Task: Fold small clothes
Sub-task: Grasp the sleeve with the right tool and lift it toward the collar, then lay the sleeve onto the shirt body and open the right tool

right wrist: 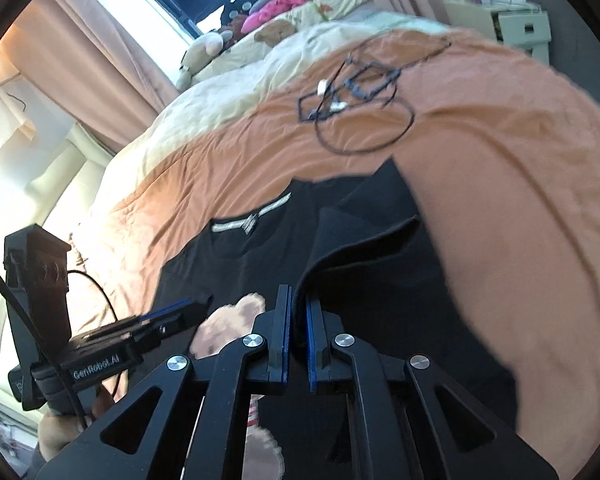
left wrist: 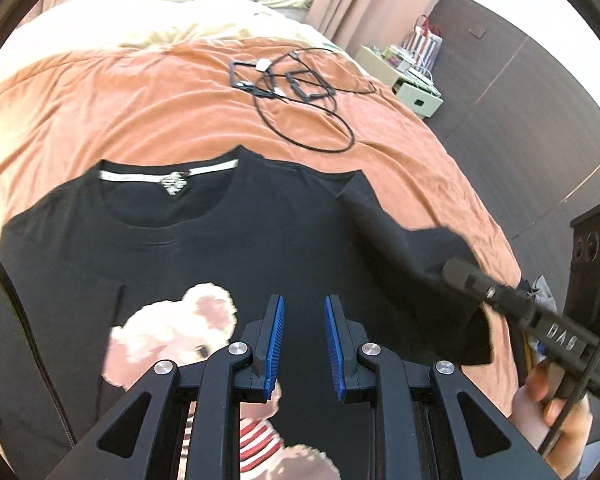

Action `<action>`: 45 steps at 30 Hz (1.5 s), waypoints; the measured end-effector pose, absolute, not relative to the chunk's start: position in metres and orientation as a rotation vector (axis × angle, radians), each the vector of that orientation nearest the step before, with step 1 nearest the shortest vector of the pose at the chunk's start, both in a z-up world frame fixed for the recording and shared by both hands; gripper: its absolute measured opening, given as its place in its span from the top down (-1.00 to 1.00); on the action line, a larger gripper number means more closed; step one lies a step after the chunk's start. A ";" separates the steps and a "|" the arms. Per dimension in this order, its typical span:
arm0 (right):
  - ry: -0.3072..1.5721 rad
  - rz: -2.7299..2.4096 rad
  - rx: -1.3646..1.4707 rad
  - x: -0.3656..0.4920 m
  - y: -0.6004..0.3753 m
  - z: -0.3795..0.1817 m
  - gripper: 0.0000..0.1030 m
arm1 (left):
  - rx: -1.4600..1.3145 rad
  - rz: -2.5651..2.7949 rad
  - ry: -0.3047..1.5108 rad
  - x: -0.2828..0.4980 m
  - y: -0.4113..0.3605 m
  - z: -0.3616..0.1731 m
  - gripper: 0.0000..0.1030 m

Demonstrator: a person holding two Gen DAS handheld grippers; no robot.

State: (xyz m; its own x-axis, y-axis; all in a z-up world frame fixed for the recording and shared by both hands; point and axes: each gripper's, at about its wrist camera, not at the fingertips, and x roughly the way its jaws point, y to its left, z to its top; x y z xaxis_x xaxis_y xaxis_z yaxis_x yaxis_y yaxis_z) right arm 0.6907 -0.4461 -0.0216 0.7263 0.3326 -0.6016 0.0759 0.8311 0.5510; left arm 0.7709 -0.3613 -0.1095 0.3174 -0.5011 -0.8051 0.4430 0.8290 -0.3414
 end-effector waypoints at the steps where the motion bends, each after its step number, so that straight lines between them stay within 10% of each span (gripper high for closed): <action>1: 0.757 0.174 0.611 0.689 -0.447 -0.025 0.79 | -0.062 -0.618 1.082 0.770 -0.358 -0.108 0.56; 4: 0.727 0.176 0.657 0.676 -0.454 -0.026 -0.15 | -0.055 -0.616 1.082 0.770 -0.353 -0.107 0.44; 5: 0.692 0.148 0.684 0.666 -0.462 -0.027 -0.17 | -0.051 -0.614 1.083 0.769 -0.352 -0.107 0.23; 8: 0.643 0.128 0.741 0.645 -0.478 -0.036 -0.17 | -0.040 -0.611 1.076 0.768 -0.354 -0.111 -0.25; 15: 0.659 -0.048 0.823 0.614 -0.520 -0.087 -0.17 | 0.036 -0.621 1.100 0.769 -0.376 -0.139 -0.25; 31: 0.746 -0.114 0.903 0.623 -0.540 -0.121 0.64 | 0.251 -0.603 1.105 0.772 -0.434 -0.207 -0.29; 45: 0.745 -0.164 0.826 0.617 -0.518 -0.113 0.59 | 0.304 -0.344 1.040 0.813 -0.387 -0.202 -0.29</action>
